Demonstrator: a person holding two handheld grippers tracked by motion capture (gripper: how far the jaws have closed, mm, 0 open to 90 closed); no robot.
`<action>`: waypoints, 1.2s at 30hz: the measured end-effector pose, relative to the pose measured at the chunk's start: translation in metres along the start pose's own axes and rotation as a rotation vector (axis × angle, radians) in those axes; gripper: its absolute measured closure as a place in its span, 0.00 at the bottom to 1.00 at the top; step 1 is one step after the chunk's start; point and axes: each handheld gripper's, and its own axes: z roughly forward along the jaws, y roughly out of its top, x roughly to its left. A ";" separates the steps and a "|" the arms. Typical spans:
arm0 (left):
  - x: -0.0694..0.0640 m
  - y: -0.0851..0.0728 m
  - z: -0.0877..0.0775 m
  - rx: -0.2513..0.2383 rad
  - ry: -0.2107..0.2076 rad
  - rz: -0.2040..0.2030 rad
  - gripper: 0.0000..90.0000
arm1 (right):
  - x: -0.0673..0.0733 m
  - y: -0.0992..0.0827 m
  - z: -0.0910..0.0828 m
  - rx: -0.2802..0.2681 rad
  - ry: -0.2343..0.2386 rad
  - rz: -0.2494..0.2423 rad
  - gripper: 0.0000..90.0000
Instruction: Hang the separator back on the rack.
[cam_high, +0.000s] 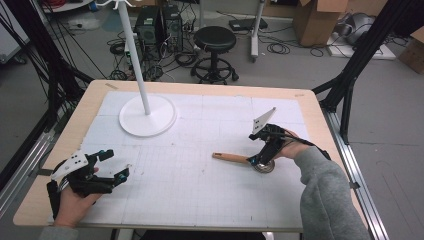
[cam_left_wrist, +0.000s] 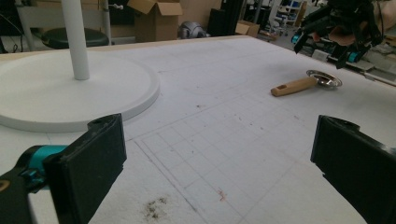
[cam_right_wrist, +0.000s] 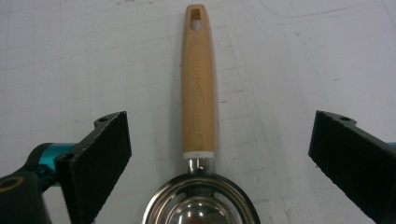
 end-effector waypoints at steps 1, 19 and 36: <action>0.000 0.000 0.000 0.002 -0.001 0.001 0.04 | 0.000 0.000 0.001 0.008 0.007 0.003 0.06; 0.000 0.001 0.005 0.009 -0.015 -0.006 0.04 | 0.001 -0.003 0.013 0.090 0.041 -0.005 0.28; 0.001 0.000 0.006 0.012 -0.020 -0.008 0.04 | 0.000 -0.005 0.021 0.135 0.065 0.007 0.52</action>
